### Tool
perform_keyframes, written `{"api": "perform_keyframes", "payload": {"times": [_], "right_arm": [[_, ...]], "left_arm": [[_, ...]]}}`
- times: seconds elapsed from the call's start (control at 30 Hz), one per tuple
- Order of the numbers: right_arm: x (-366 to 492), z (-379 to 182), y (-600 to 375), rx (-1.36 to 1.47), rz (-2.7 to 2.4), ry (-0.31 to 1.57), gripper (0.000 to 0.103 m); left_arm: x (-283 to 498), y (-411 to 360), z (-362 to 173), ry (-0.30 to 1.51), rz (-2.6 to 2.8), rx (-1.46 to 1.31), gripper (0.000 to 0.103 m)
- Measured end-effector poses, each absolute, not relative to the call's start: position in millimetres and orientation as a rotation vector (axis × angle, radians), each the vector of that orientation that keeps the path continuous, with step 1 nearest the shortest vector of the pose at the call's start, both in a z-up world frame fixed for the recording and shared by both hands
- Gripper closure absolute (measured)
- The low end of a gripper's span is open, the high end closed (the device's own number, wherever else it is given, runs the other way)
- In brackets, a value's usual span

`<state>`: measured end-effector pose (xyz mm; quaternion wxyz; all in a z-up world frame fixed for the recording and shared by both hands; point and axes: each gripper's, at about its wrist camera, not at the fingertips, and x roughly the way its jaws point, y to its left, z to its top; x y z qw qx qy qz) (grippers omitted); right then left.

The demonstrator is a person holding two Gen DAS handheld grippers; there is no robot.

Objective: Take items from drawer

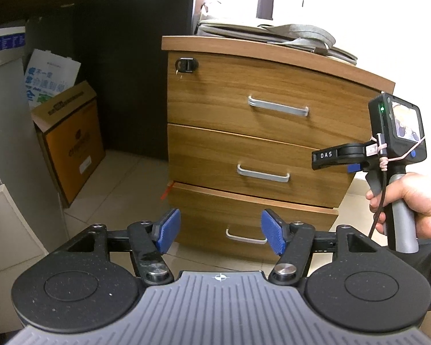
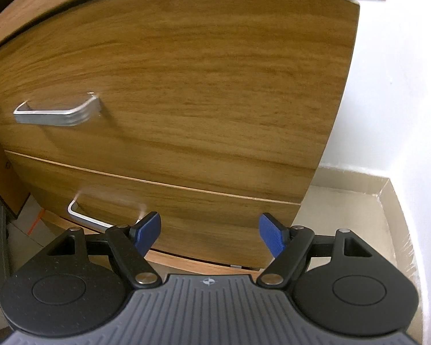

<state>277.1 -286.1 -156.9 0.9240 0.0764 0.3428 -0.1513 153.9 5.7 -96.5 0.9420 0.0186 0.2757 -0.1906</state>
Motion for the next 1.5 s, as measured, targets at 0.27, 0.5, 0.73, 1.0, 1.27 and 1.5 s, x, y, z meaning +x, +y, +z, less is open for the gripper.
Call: {"api": "perform_keyframes", "payload": {"times": [0.27, 0.5, 0.73, 1.0, 1.27, 1.5], "right_arm": [[257.2, -134.7, -281.3, 0.175, -0.286, 0.703, 0.022], [232.4, -114.7, -270.9, 0.178, -0.267, 0.693, 0.021], [193.8, -94.5, -248.8, 0.176, -0.233, 0.69, 0.02], [150.5, -75.3, -223.0, 0.14, -0.19, 0.705, 0.019], [108.1, -47.6, -202.6, 0.116, -0.16, 0.699, 0.018], [75.7, -22.9, -191.0, 0.136, -0.132, 0.684, 0.016]], "left_arm": [[139.5, 8.9, -84.7, 0.554, -0.399, 0.029, 0.034], [122.9, 14.9, -72.3, 0.55, -0.394, 0.016, 0.03], [102.2, 24.1, -53.8, 0.539, -0.388, 0.012, 0.026], [79.2, 34.9, -38.4, 0.532, -0.382, -0.022, 0.022], [56.0, 34.9, -24.5, 0.534, -0.384, -0.007, 0.019], [37.8, 41.1, -7.0, 0.504, -0.396, -0.007, 0.013]]}}
